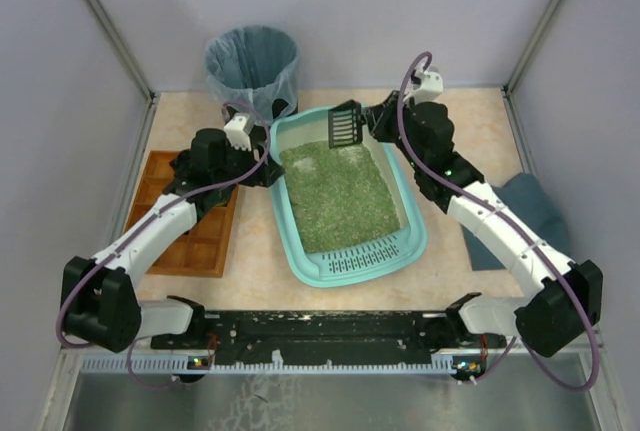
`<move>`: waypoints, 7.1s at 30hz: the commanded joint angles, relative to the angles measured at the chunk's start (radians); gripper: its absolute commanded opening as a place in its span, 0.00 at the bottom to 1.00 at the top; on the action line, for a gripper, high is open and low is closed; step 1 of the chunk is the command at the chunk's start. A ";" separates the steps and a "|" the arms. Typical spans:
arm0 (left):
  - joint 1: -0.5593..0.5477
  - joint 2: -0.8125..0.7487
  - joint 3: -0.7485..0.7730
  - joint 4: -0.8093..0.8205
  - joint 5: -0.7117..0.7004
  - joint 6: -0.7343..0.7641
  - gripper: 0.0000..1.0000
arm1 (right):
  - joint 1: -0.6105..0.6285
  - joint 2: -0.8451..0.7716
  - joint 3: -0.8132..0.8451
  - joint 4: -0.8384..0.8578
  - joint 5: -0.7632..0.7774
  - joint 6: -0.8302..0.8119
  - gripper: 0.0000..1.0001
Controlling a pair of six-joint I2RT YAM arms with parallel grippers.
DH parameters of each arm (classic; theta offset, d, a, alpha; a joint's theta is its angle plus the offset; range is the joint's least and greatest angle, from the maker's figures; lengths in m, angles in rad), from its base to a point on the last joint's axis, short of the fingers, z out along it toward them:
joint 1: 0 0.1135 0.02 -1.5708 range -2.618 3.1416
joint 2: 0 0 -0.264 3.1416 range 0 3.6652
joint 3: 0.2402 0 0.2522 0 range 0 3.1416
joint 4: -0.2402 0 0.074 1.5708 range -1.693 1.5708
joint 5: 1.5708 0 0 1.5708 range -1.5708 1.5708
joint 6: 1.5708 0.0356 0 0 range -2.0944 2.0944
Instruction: Clean the litter box
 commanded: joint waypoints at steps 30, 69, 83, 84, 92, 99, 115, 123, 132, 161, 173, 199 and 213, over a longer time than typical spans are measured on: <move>-0.041 0.084 0.078 -0.065 0.011 0.039 0.67 | 0.120 0.059 -0.156 -0.397 0.020 -0.016 0.00; -0.046 0.056 0.068 -0.063 -0.026 0.043 0.66 | 0.149 0.142 -0.523 0.335 -0.096 0.694 0.00; -0.046 0.083 0.076 -0.067 0.006 0.049 0.57 | 0.039 -0.133 -0.694 0.432 0.014 0.692 0.00; -0.046 0.086 0.078 -0.067 0.010 0.048 0.56 | 0.027 -0.145 -0.707 0.449 0.002 0.691 0.00; -0.051 0.128 0.096 -0.086 0.017 0.063 0.50 | -0.067 -0.228 -0.767 0.498 -0.089 0.677 0.00; -0.053 0.189 0.161 -0.134 0.001 0.105 0.42 | -0.074 -0.272 -0.748 0.450 -0.126 0.621 0.00; -0.115 0.407 0.412 -0.207 -0.007 0.167 0.35 | -0.088 -0.409 -0.759 0.337 -0.048 0.591 0.00; -0.143 0.435 0.455 -0.216 -0.013 0.181 0.40 | -0.165 -0.456 -0.766 0.316 -0.086 0.595 0.00; -0.140 0.353 0.401 -0.188 -0.097 0.167 0.57 | -0.246 -0.332 -0.784 0.540 -0.256 0.663 0.00; -0.132 0.247 0.301 -0.106 -0.118 0.152 0.60 | -0.472 -0.297 -0.881 0.726 -0.415 0.956 0.00; -0.132 0.261 0.287 -0.084 -0.097 0.144 0.60 | -0.443 -0.256 -0.815 0.658 -0.481 0.896 0.00; -0.132 0.257 0.274 -0.086 -0.081 0.147 0.60 | -0.367 -0.202 -0.610 0.335 -0.396 0.625 0.00; -0.131 0.256 0.272 -0.086 -0.080 0.146 0.60 | -0.110 0.053 -0.284 0.082 -0.060 0.297 0.00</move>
